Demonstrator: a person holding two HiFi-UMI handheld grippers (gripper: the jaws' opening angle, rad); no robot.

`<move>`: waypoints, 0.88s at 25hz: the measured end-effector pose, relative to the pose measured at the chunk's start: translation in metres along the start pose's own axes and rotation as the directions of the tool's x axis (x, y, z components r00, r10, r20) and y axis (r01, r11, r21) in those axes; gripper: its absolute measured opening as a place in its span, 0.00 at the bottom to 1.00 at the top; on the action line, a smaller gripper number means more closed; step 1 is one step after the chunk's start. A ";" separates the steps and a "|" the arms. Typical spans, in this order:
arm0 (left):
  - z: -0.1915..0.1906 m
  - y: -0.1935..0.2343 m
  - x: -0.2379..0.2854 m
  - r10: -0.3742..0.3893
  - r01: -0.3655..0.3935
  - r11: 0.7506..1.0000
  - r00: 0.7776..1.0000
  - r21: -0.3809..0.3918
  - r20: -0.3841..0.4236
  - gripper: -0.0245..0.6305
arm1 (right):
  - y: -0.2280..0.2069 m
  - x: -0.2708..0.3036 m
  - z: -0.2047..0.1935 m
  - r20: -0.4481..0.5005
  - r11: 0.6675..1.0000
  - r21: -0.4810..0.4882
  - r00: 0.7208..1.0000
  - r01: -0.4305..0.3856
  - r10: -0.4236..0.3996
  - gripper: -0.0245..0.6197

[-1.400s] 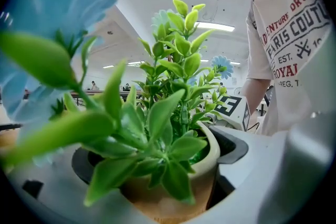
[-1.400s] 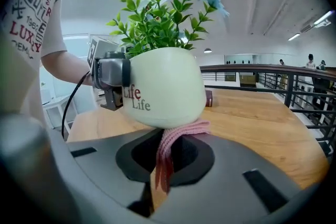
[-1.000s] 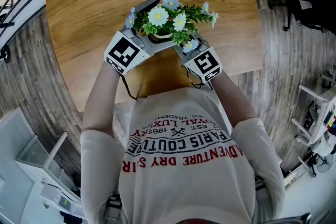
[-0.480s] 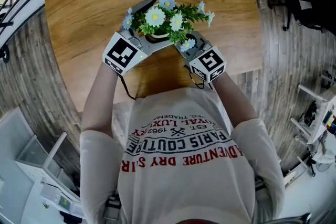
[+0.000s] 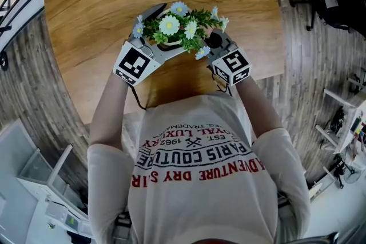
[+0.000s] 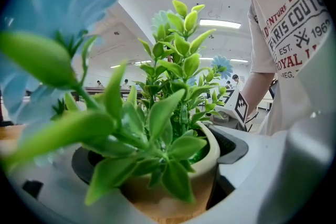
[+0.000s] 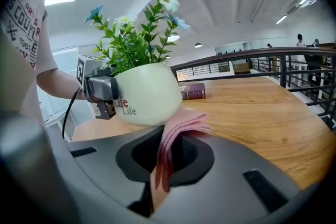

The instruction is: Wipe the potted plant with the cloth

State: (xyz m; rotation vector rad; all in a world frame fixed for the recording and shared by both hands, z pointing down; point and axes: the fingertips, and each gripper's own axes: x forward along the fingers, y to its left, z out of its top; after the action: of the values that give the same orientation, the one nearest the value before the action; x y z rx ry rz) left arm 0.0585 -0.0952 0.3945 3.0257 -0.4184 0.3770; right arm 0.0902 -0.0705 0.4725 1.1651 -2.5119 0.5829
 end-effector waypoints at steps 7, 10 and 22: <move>-0.026 -0.008 0.006 0.001 0.001 1.000 0.998 0.025 -0.060 0.83 | -0.044 -0.012 -0.006 -0.032 0.989 -0.001 0.989 0.147 -0.147 0.10; -0.041 -0.012 0.008 -0.008 0.010 1.000 0.996 0.029 -0.087 0.83 | -0.059 -0.018 -0.002 -0.023 0.982 0.002 0.982 0.188 -0.188 0.10; -0.088 -0.021 0.023 -0.044 0.049 0.999 0.984 0.023 -0.170 0.83 | -0.102 -0.020 0.008 -0.013 0.969 0.002 0.969 0.248 -0.248 0.10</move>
State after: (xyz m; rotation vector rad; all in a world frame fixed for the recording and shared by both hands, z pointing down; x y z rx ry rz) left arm 0.0648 -0.0729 0.4843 2.9908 -0.3323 0.6365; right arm 0.1810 -0.1209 0.4806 1.4437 -2.3056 0.5262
